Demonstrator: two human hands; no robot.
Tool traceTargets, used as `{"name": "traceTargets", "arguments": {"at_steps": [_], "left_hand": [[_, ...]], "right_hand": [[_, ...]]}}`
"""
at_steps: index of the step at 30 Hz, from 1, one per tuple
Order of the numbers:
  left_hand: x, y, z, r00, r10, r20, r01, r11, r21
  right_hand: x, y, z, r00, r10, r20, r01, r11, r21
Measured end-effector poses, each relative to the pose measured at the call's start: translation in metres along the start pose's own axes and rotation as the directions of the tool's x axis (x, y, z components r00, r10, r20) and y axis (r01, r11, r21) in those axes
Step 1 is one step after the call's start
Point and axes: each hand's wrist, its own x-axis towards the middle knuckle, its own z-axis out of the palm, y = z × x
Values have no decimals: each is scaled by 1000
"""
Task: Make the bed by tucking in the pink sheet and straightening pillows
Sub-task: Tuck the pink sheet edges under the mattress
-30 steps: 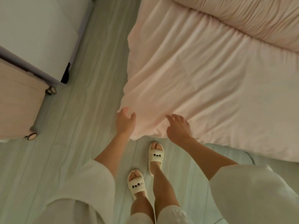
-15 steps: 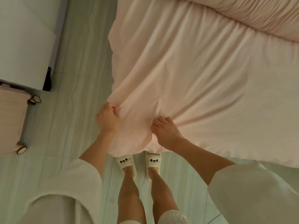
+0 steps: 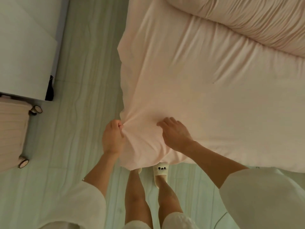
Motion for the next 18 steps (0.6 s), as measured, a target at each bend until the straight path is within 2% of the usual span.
{"name": "traceTargets", "arguments": {"at_steps": [3,5,8,10,11,12,15,18], "left_hand": [[10,-5,-1,993,40,114,-36,999,-35],[24,-9,-1,983,37,179,-17,994,-110],[44,-11,-3,984,-54,172,96,964,-247],[68,-10,-3,979,-116,165,160,946,-281],[82,-7,-2,964,-182,193,236,921,-311],[94,-1,-2,939,-254,231,327,870,-370],[130,15,4,839,-397,373,545,617,-568],[147,29,15,818,-373,439,575,476,-666]], "right_hand": [[26,-7,-18,992,23,-126,-26,999,-25],[51,-12,-31,987,51,-155,-57,998,-34],[85,-16,-45,980,88,-179,-100,993,-61],[110,-21,-50,979,65,-193,-88,990,-110],[121,-24,-52,979,56,-197,-83,988,-131],[130,-26,-54,978,48,-202,-80,985,-155],[157,-30,-55,978,17,-208,-70,966,-248],[175,-23,-56,984,18,-176,-73,948,-310]]}}
